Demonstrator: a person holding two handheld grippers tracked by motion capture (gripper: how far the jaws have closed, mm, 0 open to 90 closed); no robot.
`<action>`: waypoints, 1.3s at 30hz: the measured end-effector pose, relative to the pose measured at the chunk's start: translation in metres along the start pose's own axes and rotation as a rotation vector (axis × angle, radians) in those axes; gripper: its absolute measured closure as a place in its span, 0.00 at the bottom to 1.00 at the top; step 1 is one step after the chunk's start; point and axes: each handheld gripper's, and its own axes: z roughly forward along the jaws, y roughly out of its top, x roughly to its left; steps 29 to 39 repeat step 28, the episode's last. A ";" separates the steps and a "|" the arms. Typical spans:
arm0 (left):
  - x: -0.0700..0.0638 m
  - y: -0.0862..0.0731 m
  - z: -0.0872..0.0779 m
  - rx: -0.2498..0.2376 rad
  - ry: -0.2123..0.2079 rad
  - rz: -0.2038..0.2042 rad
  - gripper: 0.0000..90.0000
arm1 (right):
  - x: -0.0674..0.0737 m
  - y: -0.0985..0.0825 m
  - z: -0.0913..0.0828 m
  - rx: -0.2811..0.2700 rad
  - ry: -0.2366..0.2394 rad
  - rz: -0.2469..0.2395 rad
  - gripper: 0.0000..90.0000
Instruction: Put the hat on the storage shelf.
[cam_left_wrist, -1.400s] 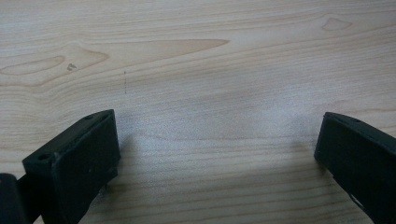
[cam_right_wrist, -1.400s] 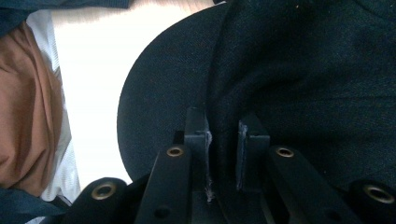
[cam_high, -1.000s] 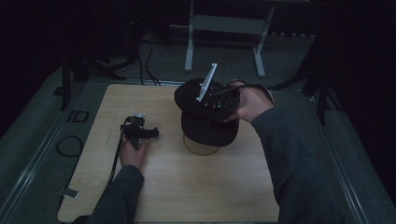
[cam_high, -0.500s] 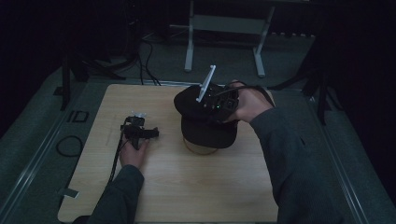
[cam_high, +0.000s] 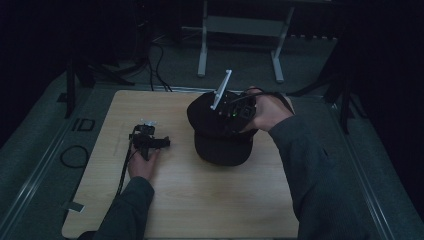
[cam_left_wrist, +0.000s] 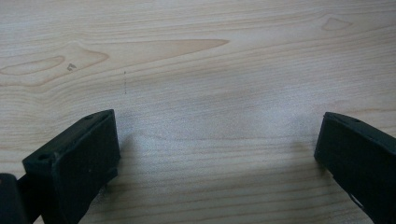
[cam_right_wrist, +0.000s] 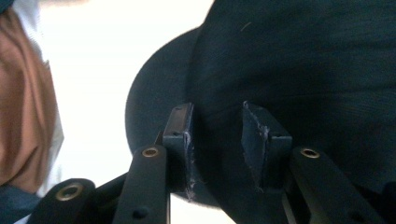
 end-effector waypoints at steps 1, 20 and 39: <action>0.000 0.000 0.000 0.001 -0.001 0.000 0.00 | -0.001 -0.001 -0.002 -0.012 0.001 0.006 0.71; 0.000 0.000 0.000 -0.002 -0.001 -0.003 0.00 | -0.003 -0.016 0.003 0.005 0.032 0.032 0.89; 0.000 0.000 0.000 -0.002 -0.001 -0.003 0.00 | 0.000 -0.021 -0.001 0.004 0.026 0.042 0.89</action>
